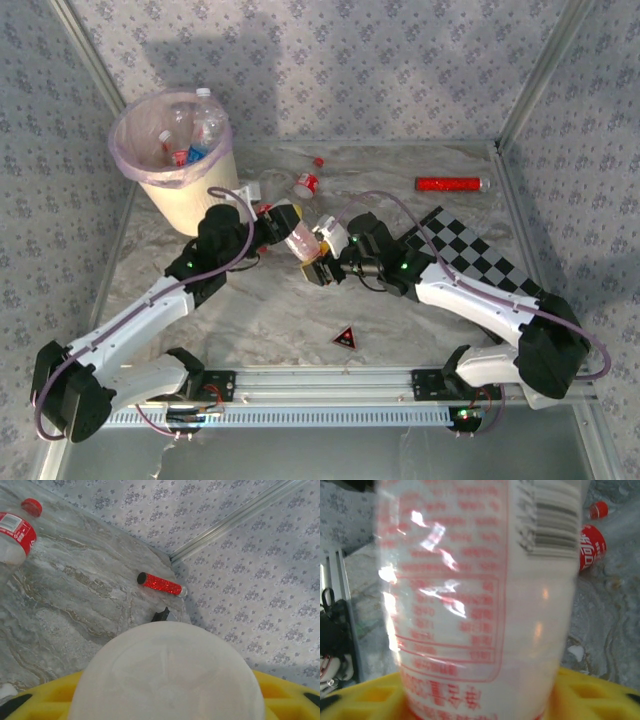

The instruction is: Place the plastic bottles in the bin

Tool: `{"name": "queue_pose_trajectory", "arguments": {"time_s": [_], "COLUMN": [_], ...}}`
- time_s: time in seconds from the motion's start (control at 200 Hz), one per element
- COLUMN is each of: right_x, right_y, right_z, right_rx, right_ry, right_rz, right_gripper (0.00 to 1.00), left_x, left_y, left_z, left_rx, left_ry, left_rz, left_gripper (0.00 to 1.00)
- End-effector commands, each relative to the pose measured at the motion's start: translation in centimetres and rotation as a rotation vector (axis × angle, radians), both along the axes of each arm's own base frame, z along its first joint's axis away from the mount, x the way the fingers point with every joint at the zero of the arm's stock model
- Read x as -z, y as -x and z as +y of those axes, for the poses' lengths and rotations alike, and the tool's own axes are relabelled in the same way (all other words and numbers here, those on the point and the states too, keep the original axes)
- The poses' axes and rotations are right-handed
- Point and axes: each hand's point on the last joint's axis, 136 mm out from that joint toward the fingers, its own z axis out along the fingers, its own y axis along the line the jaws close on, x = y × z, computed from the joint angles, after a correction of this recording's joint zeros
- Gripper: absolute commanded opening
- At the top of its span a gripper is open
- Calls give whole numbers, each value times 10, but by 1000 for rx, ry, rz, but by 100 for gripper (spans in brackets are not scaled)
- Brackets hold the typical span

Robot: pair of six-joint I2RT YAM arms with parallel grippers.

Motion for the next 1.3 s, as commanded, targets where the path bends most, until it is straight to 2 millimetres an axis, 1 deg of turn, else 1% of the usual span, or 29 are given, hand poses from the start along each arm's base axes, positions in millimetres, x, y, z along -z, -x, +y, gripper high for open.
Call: {"name": "queue_pose_trajectory", "arguments": {"time_s": [0.0,0.01,0.06,0.075,0.16,0.165,0.19,0.28,0.29,0.36,0.415,0.475,0.52,0.57,0.63,0.69,0.75,0.775,0.84,0.855,0.865,0.91,0.98,0.985,1.09,1.105,1.199,1.294], "right_x": [-7,-8,-8,-8,-4,-3,-1,5,6,9,12,15,17,19,19,20,19,20,21,21,22,23,25,24,24,24,26,30], "right_y": [-9,-9,-11,-11,-12,-12,-12,-11,-11,-9,-7,-6,-5,-5,-4,-2,0,1,2,2,2,3,5,5,7,7,8,8], "right_z": [-9,-10,-13,-14,-22,-22,-25,-33,-34,-40,-44,-49,-52,-54,-56,-59,-62,-63,-68,-69,-70,-72,-76,-76,-81,-81,-86,-90], "right_rx": [46,49,62,65,85,86,93,121,124,139,149,162,168,175,182,185,193,195,206,209,210,212,217,217,224,226,239,248], "right_ry": [20,21,32,37,74,76,86,102,102,111,122,134,140,145,152,158,157,159,164,164,166,169,175,175,183,182,187,191], "right_rz": [-5,-5,-6,-6,-5,-6,-4,1,2,9,12,14,15,17,19,21,16,16,13,12,13,14,17,17,14,14,8,14], "right_gripper": [89,91,100,100,100,100,100,100,100,100,100,100,100,100,100,100,100,100,100,100,100,100,100,100,100,100,100,100], "left_x": [-44,-45,-68,-72,-117,-117,-131,-169,-171,-199,-215,-227,-234,-236,-236,-233,-228,-223,-215,-207,-211,-205,-183,-184,-149,-141,-106,-73], "left_y": [-10,-12,-20,-24,-37,-39,-43,-59,-62,-70,-75,-81,-85,-93,-105,-117,-130,-138,-155,-162,-163,-175,-197,-197,-224,-225,-237,-241], "left_z": [12,14,25,30,56,58,70,115,121,159,189,220,240,260,279,294,308,313,322,324,324,326,329,329,330,329,324,318], "left_rx": [2,2,-12,-20,-59,-63,-90,-199,-213,-325,-423,-532,-604,-676,-738,-775,-808,-819,-833,-827,-829,-815,-775,-774,-701,-683,-603,-543], "left_ry": [-85,-97,-140,-153,-212,-219,-243,-312,-320,-365,-409,-445,-459,-476,-483,-488,-510,-525,-563,-575,-580,-608,-655,-658,-722,-733,-789,-819], "left_rz": [-110,-111,-148,-153,-231,-230,-255,-310,-308,-345,-368,-377,-382,-382,-377,-364,-341,-323,-299,-279,-286,-262,-196,-197,-106,-80,-1,59], "left_gripper": [43,43,42,41,40,40,39,36,35,25,17,6,0,0,0,0,0,0,0,0,0,0,0,0,0,0,0,0]}}
